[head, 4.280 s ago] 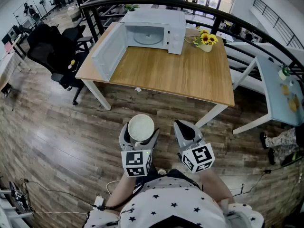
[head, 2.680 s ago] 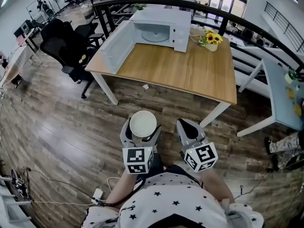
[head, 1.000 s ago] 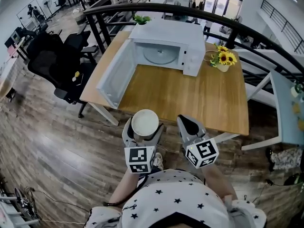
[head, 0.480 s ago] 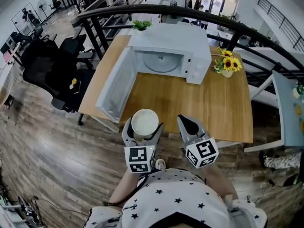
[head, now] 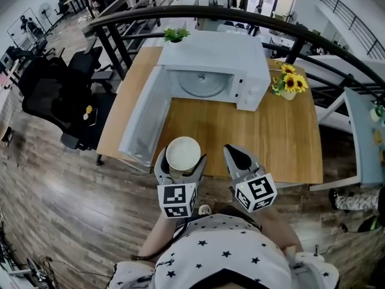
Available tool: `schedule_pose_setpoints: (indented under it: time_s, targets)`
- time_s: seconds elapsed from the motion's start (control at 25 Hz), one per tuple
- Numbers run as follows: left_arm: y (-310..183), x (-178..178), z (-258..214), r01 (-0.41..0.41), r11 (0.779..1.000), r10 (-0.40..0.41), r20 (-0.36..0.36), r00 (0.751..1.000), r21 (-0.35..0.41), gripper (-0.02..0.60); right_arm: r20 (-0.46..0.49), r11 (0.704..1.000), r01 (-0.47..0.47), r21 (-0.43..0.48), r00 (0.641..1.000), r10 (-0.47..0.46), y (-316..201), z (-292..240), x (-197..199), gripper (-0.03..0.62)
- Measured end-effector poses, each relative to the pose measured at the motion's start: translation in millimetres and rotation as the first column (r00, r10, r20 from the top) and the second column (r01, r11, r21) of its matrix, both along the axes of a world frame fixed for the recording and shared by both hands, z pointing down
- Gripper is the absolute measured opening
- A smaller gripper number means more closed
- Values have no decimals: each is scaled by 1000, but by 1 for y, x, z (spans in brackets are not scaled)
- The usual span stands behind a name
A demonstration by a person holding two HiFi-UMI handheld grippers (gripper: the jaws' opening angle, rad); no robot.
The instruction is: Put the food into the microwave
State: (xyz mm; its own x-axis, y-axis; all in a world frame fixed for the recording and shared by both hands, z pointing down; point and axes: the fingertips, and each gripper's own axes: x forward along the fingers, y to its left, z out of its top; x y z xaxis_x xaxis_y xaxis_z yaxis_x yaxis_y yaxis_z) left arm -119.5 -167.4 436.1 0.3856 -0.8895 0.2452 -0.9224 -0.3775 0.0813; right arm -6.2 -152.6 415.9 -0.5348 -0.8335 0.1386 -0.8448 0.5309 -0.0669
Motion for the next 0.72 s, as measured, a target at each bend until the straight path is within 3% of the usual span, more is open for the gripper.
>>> schedule_pose_setpoints:
  time_s: [0.4, 0.72]
  targets:
    - [-37, 14, 4, -28, 1000, 28, -2, 1000, -10, 486, 6, 999, -44, -21, 999, 44, -26, 5, 14, 5]
    - [-91, 31, 4, -27, 1000, 26, 9, 1000, 15, 486, 9, 999, -25, -25, 1000, 25, -70, 12, 22, 5]
